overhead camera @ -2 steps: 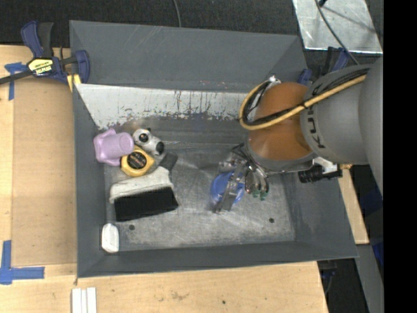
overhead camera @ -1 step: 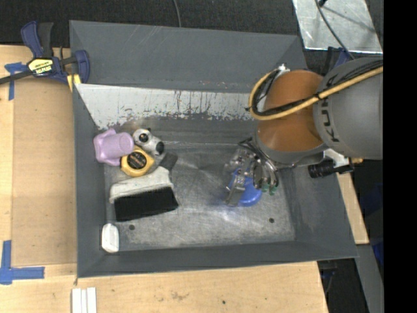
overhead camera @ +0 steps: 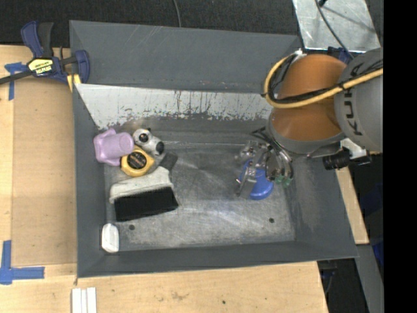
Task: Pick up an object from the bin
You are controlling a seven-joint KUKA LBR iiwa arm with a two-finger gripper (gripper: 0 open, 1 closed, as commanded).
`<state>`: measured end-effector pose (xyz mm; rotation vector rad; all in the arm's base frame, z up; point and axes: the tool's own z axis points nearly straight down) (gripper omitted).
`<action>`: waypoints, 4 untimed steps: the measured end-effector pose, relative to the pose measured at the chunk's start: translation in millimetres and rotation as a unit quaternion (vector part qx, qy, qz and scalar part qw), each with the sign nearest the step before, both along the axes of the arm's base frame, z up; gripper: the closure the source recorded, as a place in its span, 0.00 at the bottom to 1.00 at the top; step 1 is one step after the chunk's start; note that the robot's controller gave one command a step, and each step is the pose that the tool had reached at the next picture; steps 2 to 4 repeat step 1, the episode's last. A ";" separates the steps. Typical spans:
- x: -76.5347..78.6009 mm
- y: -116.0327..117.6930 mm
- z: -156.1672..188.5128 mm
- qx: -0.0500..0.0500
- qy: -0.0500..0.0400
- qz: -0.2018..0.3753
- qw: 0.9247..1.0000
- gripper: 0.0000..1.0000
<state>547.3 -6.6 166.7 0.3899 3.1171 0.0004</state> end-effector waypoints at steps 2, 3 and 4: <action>1.8 -2.8 36.5 0.000 -0.004 -0.004 1.000 1.00; 1.8 -2.8 36.5 0.000 -0.004 -0.004 1.000 1.00; 1.8 -2.8 36.5 0.000 -0.004 -0.004 1.000 1.00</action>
Offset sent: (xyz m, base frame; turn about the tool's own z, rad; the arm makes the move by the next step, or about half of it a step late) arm -0.0228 -0.0136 0.1663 0.0457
